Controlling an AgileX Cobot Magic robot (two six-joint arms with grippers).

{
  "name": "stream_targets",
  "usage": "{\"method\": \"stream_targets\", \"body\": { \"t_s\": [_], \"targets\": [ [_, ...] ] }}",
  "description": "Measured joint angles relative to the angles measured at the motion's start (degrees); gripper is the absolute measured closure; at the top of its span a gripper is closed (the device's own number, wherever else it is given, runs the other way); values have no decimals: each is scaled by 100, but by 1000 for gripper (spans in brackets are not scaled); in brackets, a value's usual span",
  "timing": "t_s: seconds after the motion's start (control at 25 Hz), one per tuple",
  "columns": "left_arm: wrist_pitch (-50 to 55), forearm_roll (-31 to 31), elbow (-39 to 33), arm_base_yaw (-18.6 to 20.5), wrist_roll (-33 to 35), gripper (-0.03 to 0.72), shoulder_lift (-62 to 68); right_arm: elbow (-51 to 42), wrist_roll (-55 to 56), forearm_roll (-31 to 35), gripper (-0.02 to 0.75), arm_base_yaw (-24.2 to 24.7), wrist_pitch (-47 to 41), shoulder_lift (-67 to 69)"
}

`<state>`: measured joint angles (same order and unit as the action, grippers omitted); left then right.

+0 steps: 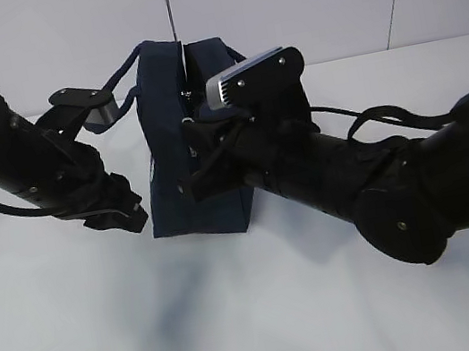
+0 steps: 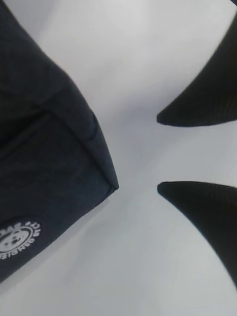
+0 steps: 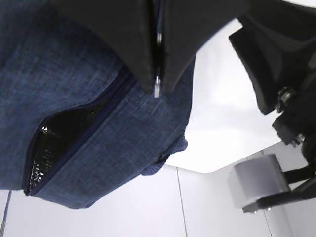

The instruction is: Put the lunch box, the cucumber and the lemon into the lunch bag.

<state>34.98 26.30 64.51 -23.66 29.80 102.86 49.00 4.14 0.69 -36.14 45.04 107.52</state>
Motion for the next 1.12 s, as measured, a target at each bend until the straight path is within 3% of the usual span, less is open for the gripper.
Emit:
{"method": "stream_targets", "body": {
  "t_s": [0.16, 0.2, 0.36, 1.12],
  "targets": [
    [47, 32, 0, 0, 0, 439, -21, 124, -89, 109, 738, 0, -69, 0],
    [70, 44, 0, 156, 0, 439, -36, 134, -99, 123, 738, 0, -91, 0],
    [170, 125, 0, -12, 0, 440, -157, 199, -99, 174, 738, 0, -149, 0],
    [316, 63, 0, -12, 0, 440, -737, 688, -144, 559, 738, 0, -781, -14]
  ]
}}
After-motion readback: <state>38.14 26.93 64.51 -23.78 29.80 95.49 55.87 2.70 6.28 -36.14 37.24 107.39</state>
